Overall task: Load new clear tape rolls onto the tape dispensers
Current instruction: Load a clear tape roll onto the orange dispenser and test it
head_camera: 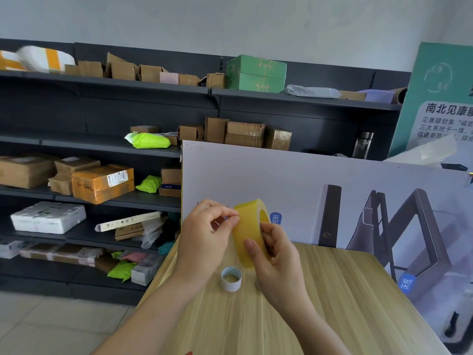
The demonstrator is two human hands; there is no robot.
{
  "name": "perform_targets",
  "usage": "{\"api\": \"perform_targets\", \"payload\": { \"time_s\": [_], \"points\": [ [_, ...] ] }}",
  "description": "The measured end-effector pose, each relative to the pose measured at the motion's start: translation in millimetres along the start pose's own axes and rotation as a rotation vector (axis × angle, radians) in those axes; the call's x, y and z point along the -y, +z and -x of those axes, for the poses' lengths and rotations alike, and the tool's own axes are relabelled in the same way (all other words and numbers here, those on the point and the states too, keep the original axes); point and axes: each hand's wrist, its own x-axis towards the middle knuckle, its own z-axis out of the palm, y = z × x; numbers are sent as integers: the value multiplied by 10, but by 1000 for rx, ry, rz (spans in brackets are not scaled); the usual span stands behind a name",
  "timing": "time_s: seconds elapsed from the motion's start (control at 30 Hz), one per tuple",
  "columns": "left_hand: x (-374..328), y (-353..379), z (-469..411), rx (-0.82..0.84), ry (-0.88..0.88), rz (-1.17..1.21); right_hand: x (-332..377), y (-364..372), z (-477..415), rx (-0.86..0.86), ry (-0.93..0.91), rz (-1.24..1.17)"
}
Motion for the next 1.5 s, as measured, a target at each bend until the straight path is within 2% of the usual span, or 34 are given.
{"api": "perform_targets", "payload": {
  "time_s": [0.1,0.17,0.37,0.73,0.83,0.93,1.07,1.27,1.37,1.5],
  "points": [
    [35,22,-7,50,109,-241,-27,-8,18,-20,-43,137],
    [51,46,15,65,120,-286,-50,-12,36,-33,-68,201],
    [67,66,97,62,54,-139,-72,-26,65,-59,-65,229],
    [76,66,112,172,4,-211,-46,-20,110,-70,-107,381],
    [19,43,179,232,-20,-59,-120,-48,76,-103,-20,310],
    [29,13,163,147,-52,33,-161,-94,58,-107,38,203],
    [123,62,118,175,-43,-72,-152,-53,73,-79,35,203],
    [103,73,123,68,-53,-97,-164,-11,86,-106,-2,262],
    [109,86,90,112,-74,-108,-165,-3,97,-99,-14,288],
    [144,121,71,217,-75,-243,-144,1,94,-92,-48,358]
  ]
}}
